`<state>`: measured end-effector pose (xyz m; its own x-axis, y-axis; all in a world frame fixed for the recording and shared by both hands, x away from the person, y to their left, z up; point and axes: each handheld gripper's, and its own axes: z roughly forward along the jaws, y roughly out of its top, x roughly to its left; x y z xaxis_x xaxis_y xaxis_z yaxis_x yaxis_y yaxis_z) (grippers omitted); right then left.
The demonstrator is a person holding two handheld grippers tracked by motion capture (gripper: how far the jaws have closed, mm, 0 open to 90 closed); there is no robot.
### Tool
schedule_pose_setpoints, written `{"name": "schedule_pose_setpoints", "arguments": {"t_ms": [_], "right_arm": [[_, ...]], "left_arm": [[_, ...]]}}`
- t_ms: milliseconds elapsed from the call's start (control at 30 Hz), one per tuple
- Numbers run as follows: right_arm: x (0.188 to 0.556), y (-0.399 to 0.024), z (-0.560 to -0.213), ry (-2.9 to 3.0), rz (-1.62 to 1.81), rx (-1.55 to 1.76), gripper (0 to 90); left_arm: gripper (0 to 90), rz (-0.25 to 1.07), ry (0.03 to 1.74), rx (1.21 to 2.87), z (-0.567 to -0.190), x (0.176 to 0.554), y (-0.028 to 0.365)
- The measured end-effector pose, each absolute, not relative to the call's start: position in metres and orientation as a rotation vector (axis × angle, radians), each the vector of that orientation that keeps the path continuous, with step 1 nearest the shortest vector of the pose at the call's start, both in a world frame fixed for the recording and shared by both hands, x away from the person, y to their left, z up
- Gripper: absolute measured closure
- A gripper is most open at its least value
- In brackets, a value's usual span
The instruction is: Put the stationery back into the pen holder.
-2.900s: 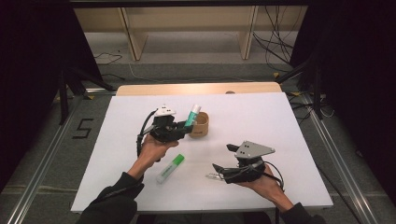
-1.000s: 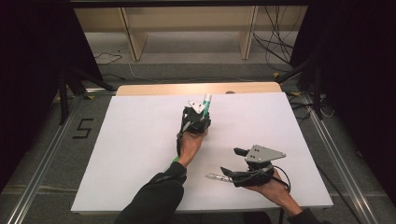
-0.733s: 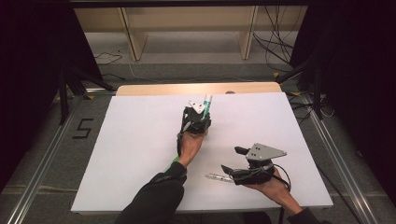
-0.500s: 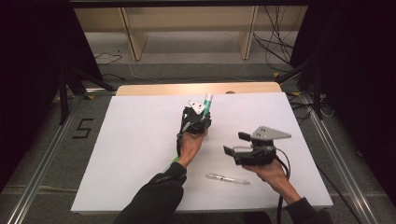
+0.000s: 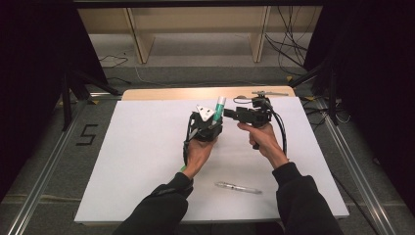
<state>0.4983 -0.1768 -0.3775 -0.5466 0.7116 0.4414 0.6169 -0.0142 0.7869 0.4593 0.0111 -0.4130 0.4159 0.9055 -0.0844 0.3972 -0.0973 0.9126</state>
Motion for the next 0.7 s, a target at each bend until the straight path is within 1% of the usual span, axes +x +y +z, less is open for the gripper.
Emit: {"name": "schedule_pose_setpoints", "arguments": {"t_ms": [100, 333, 433, 500, 600, 633, 667, 700], "right_arm": [[0.507, -0.171, -0.379, 2.143, 1.655, 1.474, 36.3], [0.515, -0.162, -0.38, 2.15, 1.7, 1.512, 46.5], [0.517, -0.161, -0.382, 2.16, 1.715, 1.524, 53.6], [0.517, -0.161, -0.383, 2.158, 1.728, 1.546, 60.7], [0.52, -0.161, -0.386, 2.148, 1.771, 1.593, 64.6], [0.52, -0.16, -0.386, 2.148, 1.785, 1.598, 65.6], [0.52, -0.158, -0.386, 2.144, 1.785, 1.595, 65.7], [0.519, -0.157, -0.386, 2.133, 1.779, 1.586, 65.8]], "left_arm": [[65.5, 0.644, 1.127, 1.702, -0.411, 0.454, 0.011], [65.5, 0.631, 1.108, 1.705, -0.409, 0.448, 0.01], [65.4, 0.622, 1.105, 1.709, -0.41, 0.447, 0.01], [65.4, 0.617, 1.108, 1.707, -0.411, 0.448, 0.01], [64.9, 0.584, 1.119, 1.72, -0.411, 0.45, 0.013], [63.3, 0.561, 1.123, 1.723, -0.411, 0.451, 0.015], [56.1, 0.525, 1.126, 1.743, -0.41, 0.452, 0.017], [46.1, 0.497, 1.133, 1.744, -0.408, 0.451, 0.019]]}}
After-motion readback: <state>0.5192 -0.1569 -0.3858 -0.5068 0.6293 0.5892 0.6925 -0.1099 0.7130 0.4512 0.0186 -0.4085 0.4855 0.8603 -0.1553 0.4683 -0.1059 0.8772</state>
